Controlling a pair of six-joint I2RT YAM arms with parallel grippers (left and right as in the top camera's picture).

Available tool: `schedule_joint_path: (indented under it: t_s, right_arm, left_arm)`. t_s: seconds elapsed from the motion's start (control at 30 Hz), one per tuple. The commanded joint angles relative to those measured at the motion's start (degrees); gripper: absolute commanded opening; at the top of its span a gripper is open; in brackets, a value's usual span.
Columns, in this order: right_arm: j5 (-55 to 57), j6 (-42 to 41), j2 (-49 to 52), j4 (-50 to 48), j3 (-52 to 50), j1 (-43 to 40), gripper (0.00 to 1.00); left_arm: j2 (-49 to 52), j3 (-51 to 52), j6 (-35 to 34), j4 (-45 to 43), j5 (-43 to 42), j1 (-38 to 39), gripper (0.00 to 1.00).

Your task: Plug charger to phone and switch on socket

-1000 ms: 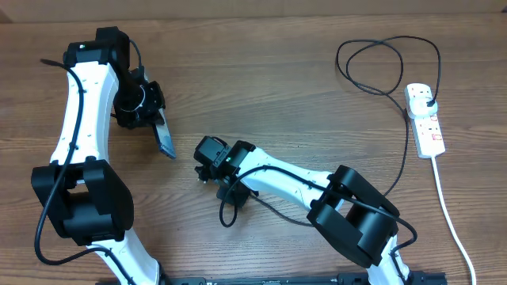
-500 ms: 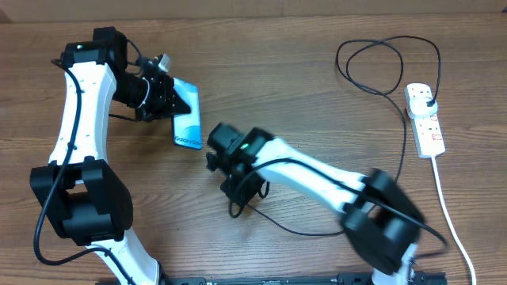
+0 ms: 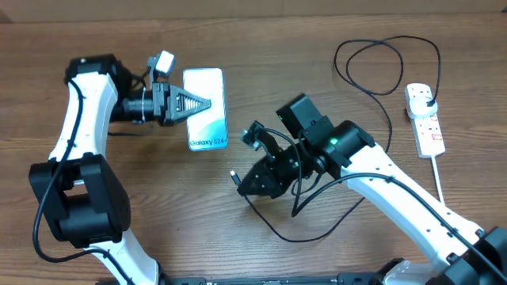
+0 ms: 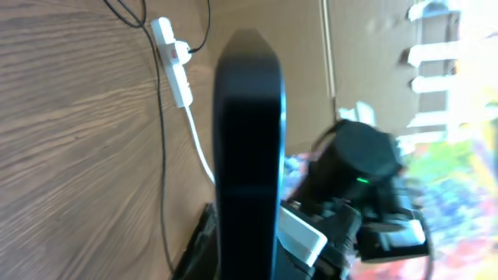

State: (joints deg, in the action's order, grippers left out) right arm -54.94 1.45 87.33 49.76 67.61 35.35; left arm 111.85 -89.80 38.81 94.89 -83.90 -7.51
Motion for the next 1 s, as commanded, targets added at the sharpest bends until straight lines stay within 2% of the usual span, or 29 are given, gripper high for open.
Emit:
schedule_joint_path:
  t_s: [0.0,0.2,0.47,0.63,0.83,0.97]
  right_arm:
    - [-14.88,0.04,-1.73,-4.83,-5.05,-2.10,0.04]
    - [-22.40,-0.55,-1.73,-14.97,-9.55,-3.30,0.04]
    - [-14.29,-16.83,-1.70,-27.15,-9.55,-3.02,0.04]
    - [-10.16,-21.40,-1.70,-30.42,-9.62,-1.36,0.04]
    - [-8.57,-30.45,-1.73,-40.28,-12.22,1.05,0.04]
    - [-5.92,-32.13,-1.77,-42.01,-14.21,1.90,0.04]
  left_arm:
    - [-1.51,4.46,7.06,-0.13,-6.60,0.35,0.05]
    - [-1.51,6.95,6.71,-0.26,-6.60,0.79,0.05]
    - [-1.51,6.93,3.37,-0.70,-6.60,2.56,0.05]
    - [-1.51,6.93,3.28,-1.40,-6.62,4.46,0.04]
    - [-1.51,6.93,-1.57,-5.31,-6.62,4.09,0.04]
    - [-1.51,6.93,-3.82,-6.56,-6.62,3.19,0.04]
